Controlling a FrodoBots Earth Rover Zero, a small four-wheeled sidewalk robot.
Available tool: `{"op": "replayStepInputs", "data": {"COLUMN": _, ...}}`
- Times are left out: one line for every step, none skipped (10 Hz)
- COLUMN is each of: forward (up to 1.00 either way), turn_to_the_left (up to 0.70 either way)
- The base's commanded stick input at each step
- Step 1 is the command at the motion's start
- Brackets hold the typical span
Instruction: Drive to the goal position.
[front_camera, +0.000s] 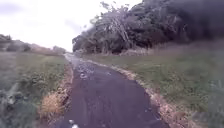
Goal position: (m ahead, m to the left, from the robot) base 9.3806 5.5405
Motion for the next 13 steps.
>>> {"op": "replayStepInputs", "data": {"forward": 0.60, "turn_to_the_left": 0.11}}
{"op": "replayStepInputs", "data": {"forward": 0.60, "turn_to_the_left": 0.15}}
{"op": "replayStepInputs", "data": {"forward": 0.60, "turn_to_the_left": 0.15}}
{"op": "replayStepInputs", "data": {"forward": 0.60, "turn_to_the_left": 0.15}}
{"op": "replayStepInputs", "data": {"forward": 0.60, "turn_to_the_left": 0.15}}
{"op": "replayStepInputs", "data": {"forward": 0.60, "turn_to_the_left": 0.15}}
{"op": "replayStepInputs", "data": {"forward": 0.60, "turn_to_the_left": 0.15}}
{"op": "replayStepInputs", "data": {"forward": 0.60, "turn_to_the_left": 0.15}}
{"op": "replayStepInputs", "data": {"forward": 0.60, "turn_to_the_left": 0.15}}
{"op": "replayStepInputs", "data": {"forward": 0.60, "turn_to_the_left": 0.15}}
{"op": "replayStepInputs", "data": {"forward": 0.60, "turn_to_the_left": 0.15}}
{"op": "replayStepInputs", "data": {"forward": 0.60, "turn_to_the_left": 0.15}}
{"op": "replayStepInputs", "data": {"forward": 0.60, "turn_to_the_left": 0.15}}
